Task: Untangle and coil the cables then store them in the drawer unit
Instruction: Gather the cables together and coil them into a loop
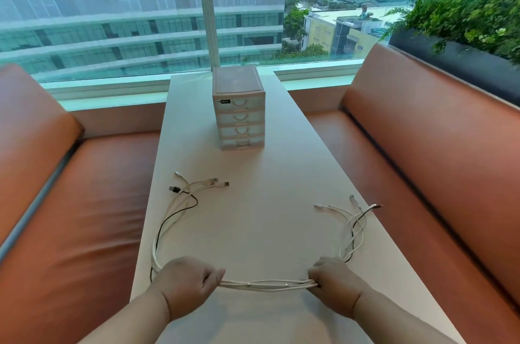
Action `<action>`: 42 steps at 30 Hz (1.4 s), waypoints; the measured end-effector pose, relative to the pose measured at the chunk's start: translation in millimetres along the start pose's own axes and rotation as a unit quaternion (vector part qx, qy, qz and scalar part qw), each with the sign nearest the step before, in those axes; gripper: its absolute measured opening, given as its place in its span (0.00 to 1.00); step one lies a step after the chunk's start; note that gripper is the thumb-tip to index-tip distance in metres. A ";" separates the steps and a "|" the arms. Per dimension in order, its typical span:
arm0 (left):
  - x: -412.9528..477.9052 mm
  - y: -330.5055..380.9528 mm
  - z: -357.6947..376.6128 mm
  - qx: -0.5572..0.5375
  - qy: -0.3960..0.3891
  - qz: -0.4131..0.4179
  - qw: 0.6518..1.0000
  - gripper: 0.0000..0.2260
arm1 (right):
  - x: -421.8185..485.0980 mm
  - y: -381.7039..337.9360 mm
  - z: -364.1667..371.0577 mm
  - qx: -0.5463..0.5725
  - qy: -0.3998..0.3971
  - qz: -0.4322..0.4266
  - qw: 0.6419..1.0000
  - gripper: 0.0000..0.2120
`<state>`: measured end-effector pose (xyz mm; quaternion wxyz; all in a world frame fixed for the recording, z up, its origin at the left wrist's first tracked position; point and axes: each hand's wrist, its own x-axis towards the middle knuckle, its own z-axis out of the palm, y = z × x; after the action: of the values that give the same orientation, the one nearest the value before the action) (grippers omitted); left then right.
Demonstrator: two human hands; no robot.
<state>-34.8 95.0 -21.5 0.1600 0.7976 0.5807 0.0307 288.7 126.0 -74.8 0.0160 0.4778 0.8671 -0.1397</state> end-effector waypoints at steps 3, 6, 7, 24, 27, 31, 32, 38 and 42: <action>-2.2 7.3 -2.9 0.032 -0.012 0.020 0.999 0.27 | -4.0 -18.3 -12.1 -0.050 -0.086 -0.003 0.995 0.31; -4.2 19.9 -8.0 0.056 -0.029 0.027 0.998 0.28 | 7.4 -53.9 -35.0 0.006 -0.091 -0.038 0.995 0.41; -4.5 24.2 -8.9 0.057 -0.026 0.033 0.997 0.28 | 15.0 -68.9 -41.7 0.039 -0.086 -0.046 0.994 0.39; -9.7 -31.8 -33.7 -0.094 0.201 -0.087 0.971 0.23 | 22.5 -109.6 -37.7 0.240 -0.079 0.006 0.968 0.23; -4.7 -24.7 -40.5 -0.069 0.231 -0.022 0.970 0.20 | 23.5 -114.5 -50.4 0.199 -0.123 0.002 0.972 0.20; 0.7 -10.2 -44.8 -0.022 0.243 0.055 0.968 0.23 | 35.1 -141.9 -78.7 0.262 -0.110 -0.017 0.959 0.16; 1.5 -4.0 -45.2 -0.014 0.244 0.078 0.967 0.24 | 39.2 -150.7 -82.6 0.309 -0.113 -0.016 0.944 0.13; 3.6 9.3 -56.9 -0.147 0.261 0.068 0.952 0.25 | 46.9 -172.3 -94.0 0.424 -0.022 -0.012 0.905 0.13; 6.5 -12.3 -69.5 -0.333 0.262 -0.085 0.902 0.24 | 52.7 -158.7 -106.6 0.460 0.081 0.000 0.884 0.15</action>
<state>-60.3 119.7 39.8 0.2603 0.6086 0.6234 0.4162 139.2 116.8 55.1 -0.2761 0.4410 0.7035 -0.4841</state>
